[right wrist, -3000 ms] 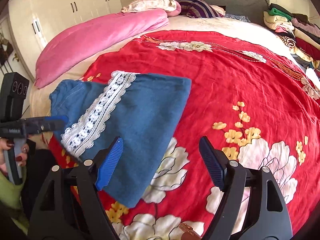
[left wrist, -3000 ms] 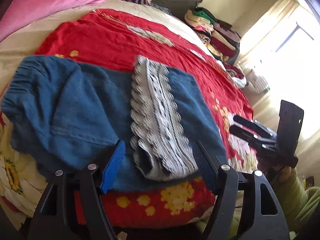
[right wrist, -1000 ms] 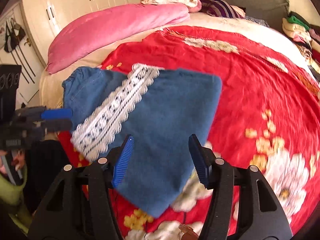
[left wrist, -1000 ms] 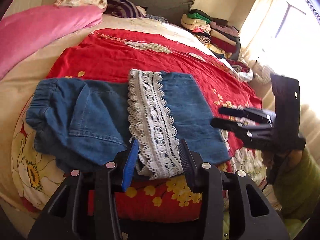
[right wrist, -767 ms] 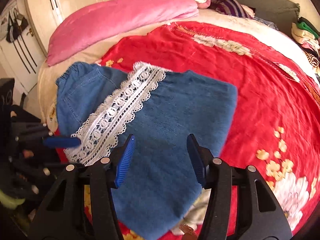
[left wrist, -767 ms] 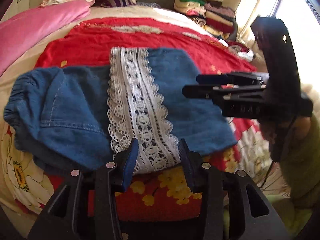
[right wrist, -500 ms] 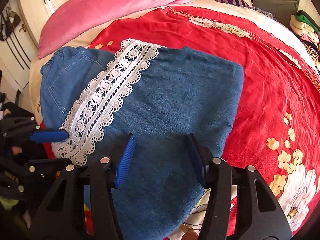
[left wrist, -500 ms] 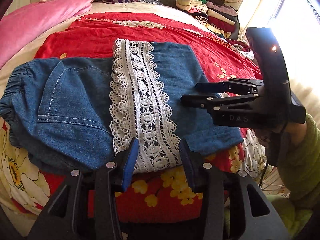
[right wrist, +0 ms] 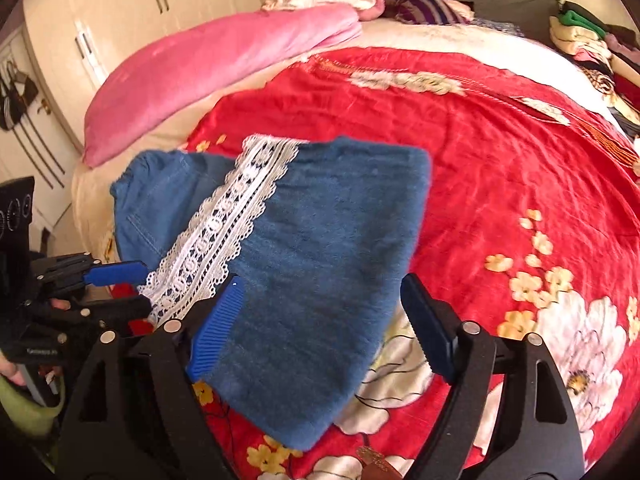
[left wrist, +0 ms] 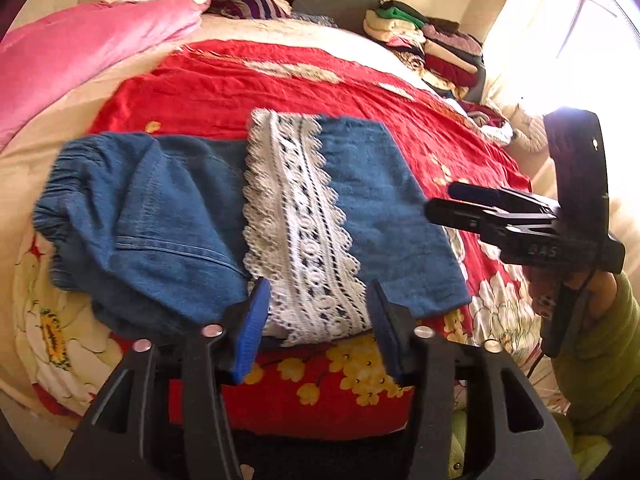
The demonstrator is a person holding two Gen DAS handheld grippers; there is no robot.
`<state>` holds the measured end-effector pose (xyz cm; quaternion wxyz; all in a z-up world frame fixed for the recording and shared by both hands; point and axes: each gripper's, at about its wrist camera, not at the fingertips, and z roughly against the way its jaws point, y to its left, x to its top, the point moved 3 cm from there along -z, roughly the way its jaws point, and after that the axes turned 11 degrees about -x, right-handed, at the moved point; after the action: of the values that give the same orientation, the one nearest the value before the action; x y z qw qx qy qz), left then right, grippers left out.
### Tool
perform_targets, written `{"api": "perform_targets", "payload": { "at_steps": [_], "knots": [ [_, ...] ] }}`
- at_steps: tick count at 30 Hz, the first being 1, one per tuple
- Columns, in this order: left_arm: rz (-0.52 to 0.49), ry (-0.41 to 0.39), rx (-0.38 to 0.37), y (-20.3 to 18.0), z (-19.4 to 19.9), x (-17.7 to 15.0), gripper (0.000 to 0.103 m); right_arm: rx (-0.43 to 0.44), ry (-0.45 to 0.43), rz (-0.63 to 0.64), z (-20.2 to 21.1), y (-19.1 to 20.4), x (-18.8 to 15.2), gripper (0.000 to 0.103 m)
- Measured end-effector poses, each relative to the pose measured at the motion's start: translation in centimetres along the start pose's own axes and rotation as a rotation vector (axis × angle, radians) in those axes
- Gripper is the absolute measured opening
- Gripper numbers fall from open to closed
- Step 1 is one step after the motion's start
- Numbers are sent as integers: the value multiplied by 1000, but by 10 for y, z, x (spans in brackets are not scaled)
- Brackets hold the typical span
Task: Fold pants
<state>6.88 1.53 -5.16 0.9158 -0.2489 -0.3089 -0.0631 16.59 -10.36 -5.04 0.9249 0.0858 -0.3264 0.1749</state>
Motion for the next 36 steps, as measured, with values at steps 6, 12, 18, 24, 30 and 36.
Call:
{"api": "perform_targets", "payload": {
  "at_steps": [6,12,18,24,30,36],
  "knots": [
    [30,-62,31,10,25,5,71,-27,-24,-27,11,-8,3,85],
    [62,-109,81,26,47,8,84,-28,-53,-34,22,-6,10,91],
    [104,-155,118,45,69,7,91,-24,-82,-3,30,8,18,92],
    [172,-190,150,72,85,3,93,-10,-107,54,33,30,33,93],
    [228,-198,169,93,94,-8,93,30,-106,117,25,59,50,93],
    [282,-175,135,112,87,-18,93,70,-100,173,13,89,65,93]
  ]
}}
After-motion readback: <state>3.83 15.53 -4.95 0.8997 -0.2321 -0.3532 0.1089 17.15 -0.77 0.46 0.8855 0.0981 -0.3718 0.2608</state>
